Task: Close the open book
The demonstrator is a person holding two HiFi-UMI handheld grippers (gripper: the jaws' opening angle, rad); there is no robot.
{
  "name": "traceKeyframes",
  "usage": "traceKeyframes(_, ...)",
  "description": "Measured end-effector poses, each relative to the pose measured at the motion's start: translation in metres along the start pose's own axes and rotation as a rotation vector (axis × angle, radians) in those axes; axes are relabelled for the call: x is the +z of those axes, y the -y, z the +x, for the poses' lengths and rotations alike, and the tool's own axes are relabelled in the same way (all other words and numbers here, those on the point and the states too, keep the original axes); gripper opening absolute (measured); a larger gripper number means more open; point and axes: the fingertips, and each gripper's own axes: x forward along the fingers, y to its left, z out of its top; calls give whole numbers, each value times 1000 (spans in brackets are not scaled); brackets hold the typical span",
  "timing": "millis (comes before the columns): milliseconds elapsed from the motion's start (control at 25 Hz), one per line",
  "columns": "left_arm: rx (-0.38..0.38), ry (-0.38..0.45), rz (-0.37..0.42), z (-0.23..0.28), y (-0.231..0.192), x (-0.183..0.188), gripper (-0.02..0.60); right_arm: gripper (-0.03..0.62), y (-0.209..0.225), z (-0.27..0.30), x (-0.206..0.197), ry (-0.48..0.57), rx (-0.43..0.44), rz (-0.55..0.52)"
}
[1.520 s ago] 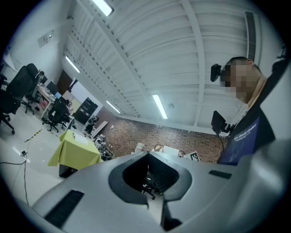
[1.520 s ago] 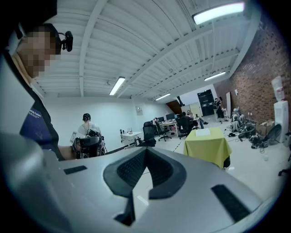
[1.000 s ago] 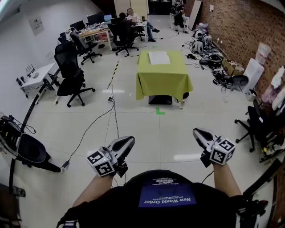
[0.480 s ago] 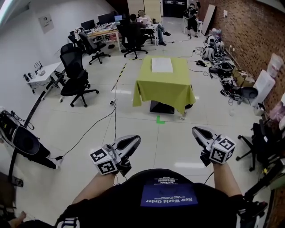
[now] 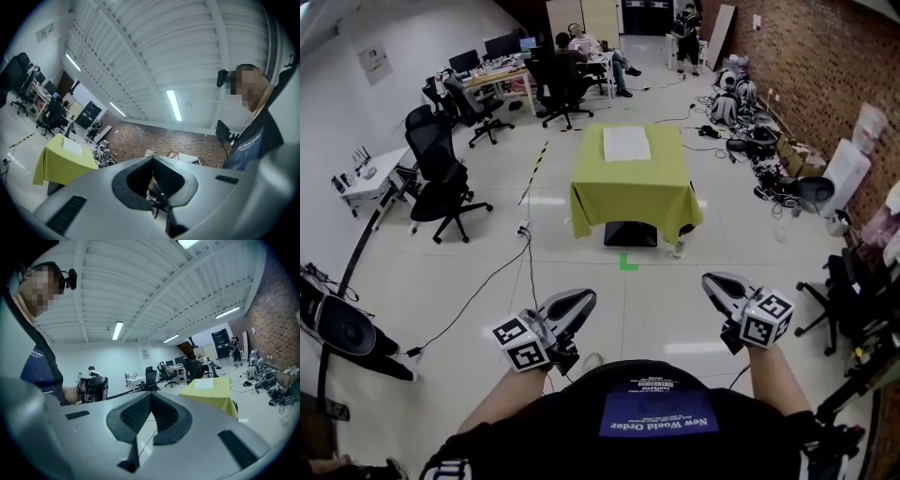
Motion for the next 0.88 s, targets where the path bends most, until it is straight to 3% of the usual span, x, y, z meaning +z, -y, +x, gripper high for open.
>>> traceKeyframes(200,-76,3,-11,16,-62,32,8,-14,26,48,25,10,-78,-10)
traceKeyframes(400,-137,-25,18,7,-130,75,8,-14,28,126,45,30,-97,-11)
traceKeyframes(640,-162,-37,5,-5,-204,96,8,-14,45,195,52,43,-129,4)
traceKeyframes(880,-128,-17,-22,-5,-258,108,8,-14,68,254,68,3,-97,-18)
